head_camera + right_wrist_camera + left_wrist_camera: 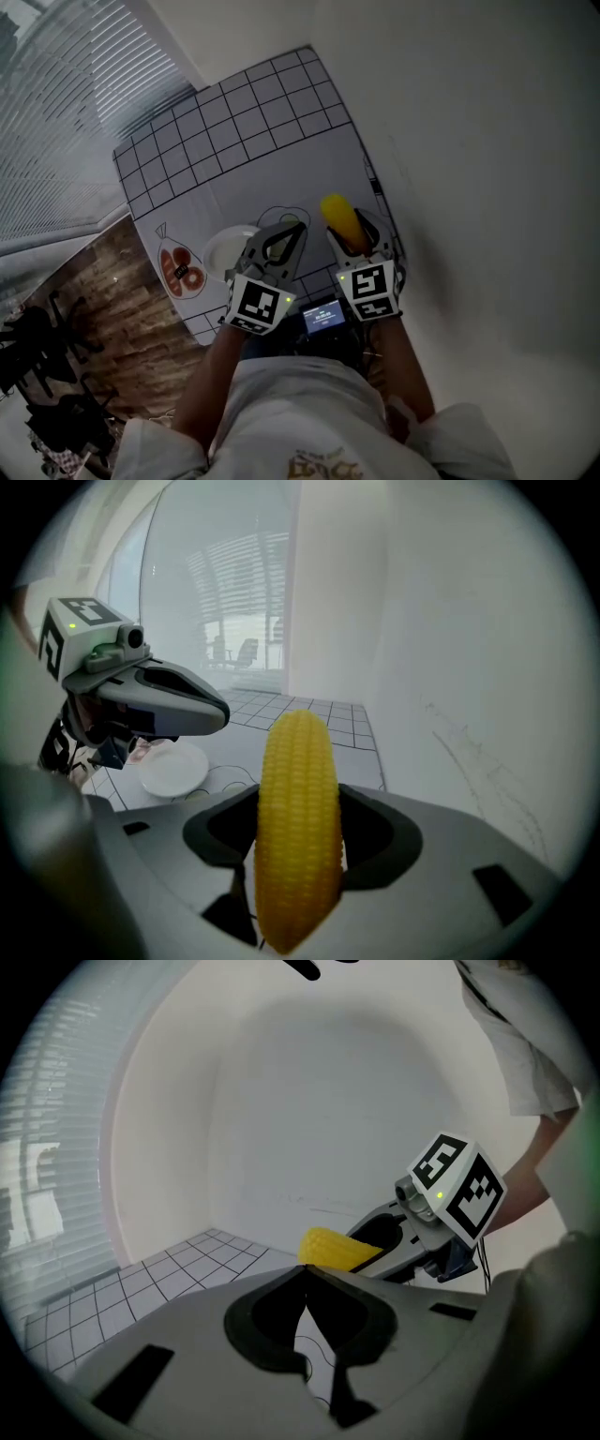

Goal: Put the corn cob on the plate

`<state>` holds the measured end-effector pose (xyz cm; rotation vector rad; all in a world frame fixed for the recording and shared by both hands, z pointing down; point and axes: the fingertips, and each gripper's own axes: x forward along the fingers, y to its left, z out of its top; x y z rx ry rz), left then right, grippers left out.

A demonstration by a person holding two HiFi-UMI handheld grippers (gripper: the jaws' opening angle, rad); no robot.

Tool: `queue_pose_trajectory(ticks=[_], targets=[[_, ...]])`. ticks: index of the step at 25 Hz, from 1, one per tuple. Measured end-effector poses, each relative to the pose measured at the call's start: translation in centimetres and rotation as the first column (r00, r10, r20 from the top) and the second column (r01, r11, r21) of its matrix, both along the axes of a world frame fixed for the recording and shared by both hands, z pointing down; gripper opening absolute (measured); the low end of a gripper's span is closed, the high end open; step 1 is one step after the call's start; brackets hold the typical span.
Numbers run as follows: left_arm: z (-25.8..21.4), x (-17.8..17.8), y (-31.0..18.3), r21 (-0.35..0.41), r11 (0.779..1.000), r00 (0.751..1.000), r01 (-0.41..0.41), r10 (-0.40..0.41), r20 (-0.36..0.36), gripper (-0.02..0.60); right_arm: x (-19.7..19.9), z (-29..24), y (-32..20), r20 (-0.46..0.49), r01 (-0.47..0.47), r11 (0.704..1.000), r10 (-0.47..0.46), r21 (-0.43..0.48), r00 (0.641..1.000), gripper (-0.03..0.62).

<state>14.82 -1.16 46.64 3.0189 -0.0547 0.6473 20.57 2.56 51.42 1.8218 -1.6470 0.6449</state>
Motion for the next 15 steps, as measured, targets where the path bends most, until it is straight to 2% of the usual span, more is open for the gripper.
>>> queue_pose_trajectory(ticks=[9, 15], targets=[[-1.1, -1.5, -1.8, 0.016, 0.998, 0.998, 0.064, -0.064, -0.016, 0.008, 0.1, -1.2, -1.2, -0.016, 0.04, 0.999, -0.04, 0.007, 0.999, 0.255], [-1.6, -3.7, -3.4, 0.035, 0.989, 0.989, 0.145, -0.144, -0.016, 0.008, -1.8, -1.3, -2.9, -0.024, 0.121, 0.993, -0.121, 0.009, 0.992, 0.255]])
